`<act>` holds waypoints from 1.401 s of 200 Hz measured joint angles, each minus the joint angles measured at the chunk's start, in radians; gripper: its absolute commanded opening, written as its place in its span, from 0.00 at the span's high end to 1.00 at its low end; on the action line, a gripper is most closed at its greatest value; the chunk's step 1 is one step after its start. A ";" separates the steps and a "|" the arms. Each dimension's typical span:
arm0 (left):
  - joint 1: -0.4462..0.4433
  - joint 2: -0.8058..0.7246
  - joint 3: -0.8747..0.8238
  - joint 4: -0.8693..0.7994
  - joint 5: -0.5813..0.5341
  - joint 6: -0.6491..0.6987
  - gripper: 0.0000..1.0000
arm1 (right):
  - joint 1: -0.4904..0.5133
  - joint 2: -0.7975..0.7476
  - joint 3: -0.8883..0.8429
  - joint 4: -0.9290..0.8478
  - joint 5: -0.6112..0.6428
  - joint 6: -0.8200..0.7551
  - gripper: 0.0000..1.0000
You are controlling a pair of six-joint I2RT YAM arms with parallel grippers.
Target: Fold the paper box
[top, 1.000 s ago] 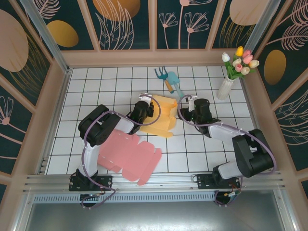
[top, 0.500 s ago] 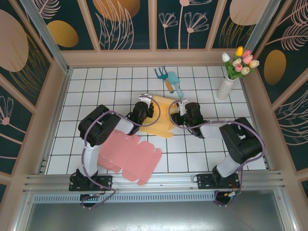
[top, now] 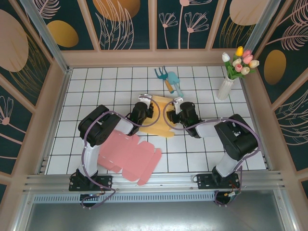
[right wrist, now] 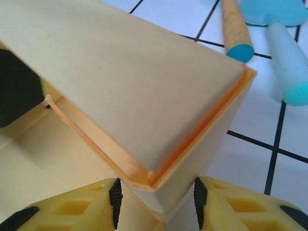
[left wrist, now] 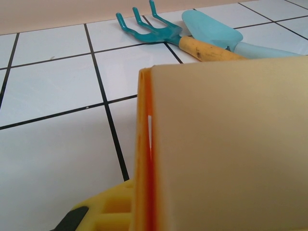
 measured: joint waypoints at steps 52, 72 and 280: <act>0.001 0.000 -0.002 0.003 -0.006 -0.001 1.00 | 0.034 0.039 0.005 0.063 0.152 0.074 0.63; 0.001 0.000 -0.002 0.003 -0.008 -0.005 1.00 | 0.042 0.061 0.014 0.085 0.206 0.105 0.64; -0.043 0.000 0.044 -0.053 -0.063 -0.084 1.00 | 0.098 0.189 0.264 -0.212 0.695 0.529 0.78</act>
